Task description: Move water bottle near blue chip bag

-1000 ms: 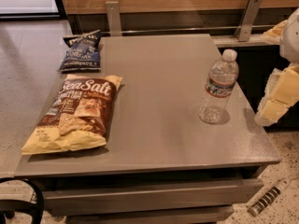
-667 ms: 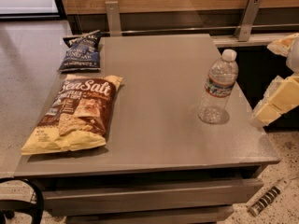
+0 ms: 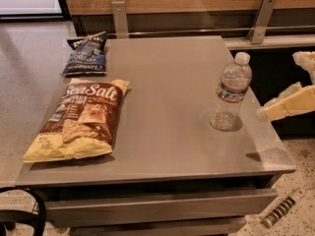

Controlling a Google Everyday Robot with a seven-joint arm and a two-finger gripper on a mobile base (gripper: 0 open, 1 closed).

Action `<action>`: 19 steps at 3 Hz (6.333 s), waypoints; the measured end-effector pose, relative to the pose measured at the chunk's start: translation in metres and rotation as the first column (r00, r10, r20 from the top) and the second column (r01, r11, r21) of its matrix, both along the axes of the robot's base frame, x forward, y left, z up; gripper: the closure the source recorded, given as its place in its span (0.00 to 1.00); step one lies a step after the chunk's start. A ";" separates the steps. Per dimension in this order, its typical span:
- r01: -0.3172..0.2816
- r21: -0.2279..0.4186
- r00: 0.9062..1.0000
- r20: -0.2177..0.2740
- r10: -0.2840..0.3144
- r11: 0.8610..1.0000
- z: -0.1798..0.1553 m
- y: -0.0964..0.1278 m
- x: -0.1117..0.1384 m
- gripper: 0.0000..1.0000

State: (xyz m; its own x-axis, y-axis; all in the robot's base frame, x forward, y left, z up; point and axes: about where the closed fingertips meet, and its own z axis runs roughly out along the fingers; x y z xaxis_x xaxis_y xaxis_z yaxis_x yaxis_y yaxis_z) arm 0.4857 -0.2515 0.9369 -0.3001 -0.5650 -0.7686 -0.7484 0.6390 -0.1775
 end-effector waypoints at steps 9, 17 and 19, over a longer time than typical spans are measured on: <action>-0.140 0.402 0.956 0.293 0.018 0.905 -0.010 0.085 0.040 0.42; -0.034 0.378 0.925 0.362 -0.114 0.925 0.113 0.169 0.218 1.00; -0.107 0.373 0.941 0.336 -0.027 0.922 0.092 0.252 0.254 1.00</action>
Offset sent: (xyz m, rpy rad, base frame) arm 0.0011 -0.0035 0.0139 0.4226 -0.1766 -0.0352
